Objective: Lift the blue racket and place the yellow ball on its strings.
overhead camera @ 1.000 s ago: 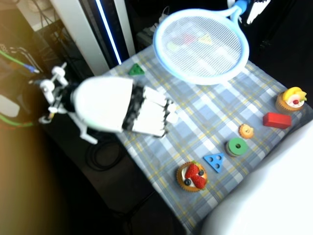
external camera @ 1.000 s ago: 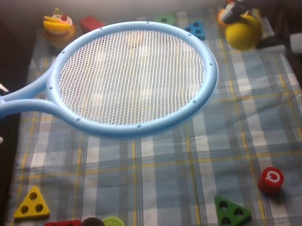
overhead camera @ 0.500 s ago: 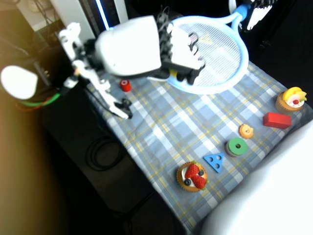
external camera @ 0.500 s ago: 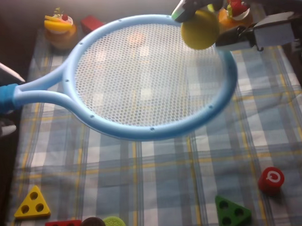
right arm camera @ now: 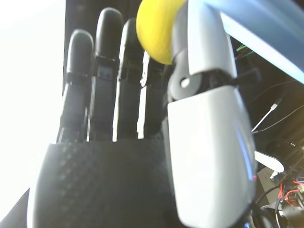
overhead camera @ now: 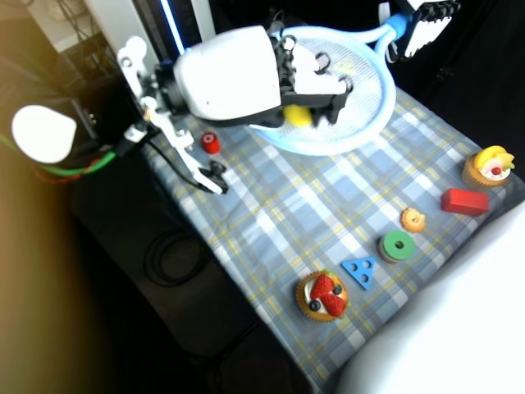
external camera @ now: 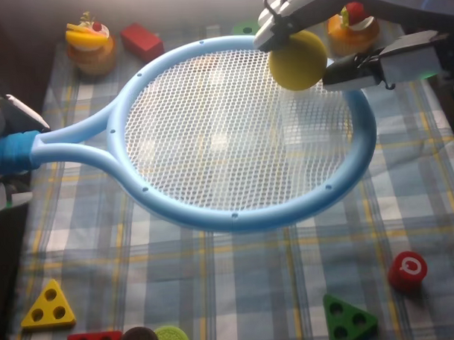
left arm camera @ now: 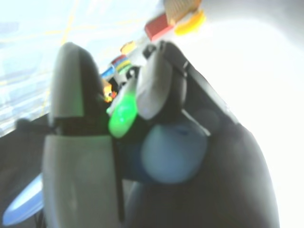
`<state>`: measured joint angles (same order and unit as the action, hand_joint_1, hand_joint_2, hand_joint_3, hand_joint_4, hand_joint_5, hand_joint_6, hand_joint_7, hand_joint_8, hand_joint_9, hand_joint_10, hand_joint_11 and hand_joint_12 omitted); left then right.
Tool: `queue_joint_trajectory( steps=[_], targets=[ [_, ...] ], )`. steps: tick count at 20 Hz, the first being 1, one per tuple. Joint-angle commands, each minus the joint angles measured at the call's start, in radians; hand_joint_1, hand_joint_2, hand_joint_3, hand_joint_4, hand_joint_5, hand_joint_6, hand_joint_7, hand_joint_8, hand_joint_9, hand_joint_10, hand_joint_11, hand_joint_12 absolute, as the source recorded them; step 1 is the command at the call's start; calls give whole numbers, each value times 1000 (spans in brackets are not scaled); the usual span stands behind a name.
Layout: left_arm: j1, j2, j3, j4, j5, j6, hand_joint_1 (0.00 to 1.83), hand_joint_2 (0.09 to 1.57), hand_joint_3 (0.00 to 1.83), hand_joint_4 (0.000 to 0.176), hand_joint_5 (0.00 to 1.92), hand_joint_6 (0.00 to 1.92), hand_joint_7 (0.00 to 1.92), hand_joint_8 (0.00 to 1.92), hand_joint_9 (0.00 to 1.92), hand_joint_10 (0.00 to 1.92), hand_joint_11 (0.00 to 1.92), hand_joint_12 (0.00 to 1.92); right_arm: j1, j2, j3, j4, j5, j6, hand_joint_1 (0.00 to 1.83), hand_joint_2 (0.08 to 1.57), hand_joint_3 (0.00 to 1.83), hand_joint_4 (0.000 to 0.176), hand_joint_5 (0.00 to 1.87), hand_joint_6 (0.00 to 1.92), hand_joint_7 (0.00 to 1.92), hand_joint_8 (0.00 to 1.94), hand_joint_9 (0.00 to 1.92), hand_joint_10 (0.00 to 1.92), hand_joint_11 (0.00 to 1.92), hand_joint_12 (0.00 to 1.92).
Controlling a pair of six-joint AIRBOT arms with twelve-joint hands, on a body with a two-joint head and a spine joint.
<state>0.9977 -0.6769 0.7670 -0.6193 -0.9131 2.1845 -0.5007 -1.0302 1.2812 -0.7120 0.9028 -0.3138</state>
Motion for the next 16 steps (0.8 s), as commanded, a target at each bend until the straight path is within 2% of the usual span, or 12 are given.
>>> queue_joint_trajectory(
  steps=[1, 4, 8, 10, 11, 12, 13, 14, 16],
  targets=[
    [-15, 2, 9, 20, -122, -3, 1572, 1179, 2, 171, 1194, 1921, 1527, 1921, 1696, 1921, 1653, 1921, 21, 4, -5, 59, 91, 1, 1340, 992, 0, 0, 870, 40, 899, 65, 725, 216, 111, 1202],
    [-18, 2, 12, 18, -131, -3, 1489, 1211, 7, 166, 1250, 1921, 1552, 1921, 1705, 1921, 1723, 1921, 21, 10, -10, 58, 92, 1, 1339, 1006, 3, 0, 862, 9, 909, 30, 728, 197, 109, 1228],
    [-22, 3, 13, 17, -131, 5, 1637, 1141, 0, 176, 1245, 1921, 1528, 1921, 1696, 1921, 1618, 1921, 21, 24, -17, 63, 96, 1, 1352, 1007, 1, 0, 780, 0, 811, 0, 661, 156, 57, 1209],
    [-24, 3, 13, 17, -132, 6, 1610, 1136, 0, 176, 1250, 1921, 1539, 1921, 1698, 1921, 1603, 1921, 21, 24, -22, 65, 99, 1, 1338, 1012, 0, 9, 699, 0, 728, 0, 623, 77, 18, 1183],
    [-24, 3, 14, 17, -133, 7, 1650, 1128, 0, 176, 1268, 1921, 1532, 1921, 1695, 1921, 1584, 1921, 21, 24, -24, 66, 100, 1, 1352, 995, 0, 0, 623, 0, 662, 0, 588, 43, 22, 1085],
    [-25, 3, 14, 17, -134, 8, 1663, 1123, 0, 176, 1272, 1921, 1531, 1921, 1690, 1921, 1547, 1921, 21, 24, -26, 66, 100, 1, 1345, 995, 0, 4, 537, 0, 597, 0, 548, 18, 4, 984],
    [-25, 3, 15, 17, -134, 8, 1651, 1130, 0, 176, 1280, 1921, 1530, 1921, 1686, 1921, 1534, 1921, 21, 24, -28, 67, 100, 1, 1337, 990, 0, 15, 484, 0, 567, 0, 531, 8, 0, 922],
    [-25, 3, 15, 16, -136, 8, 1648, 1139, 0, 176, 1283, 1921, 1534, 1921, 1698, 1921, 1476, 1899, 21, 24, -29, 67, 100, 1, 1298, 987, 0, 11, 329, 0, 465, 0, 433, 0, 0, 779],
    [-27, 3, 16, 15, -138, 8, 1643, 1148, 0, 176, 1292, 1921, 1539, 1921, 1703, 1921, 1476, 1896, 21, 24, -32, 67, 100, 1, 1267, 994, 3, 14, 279, 0, 424, 0, 393, 0, 0, 772]
  ],
)
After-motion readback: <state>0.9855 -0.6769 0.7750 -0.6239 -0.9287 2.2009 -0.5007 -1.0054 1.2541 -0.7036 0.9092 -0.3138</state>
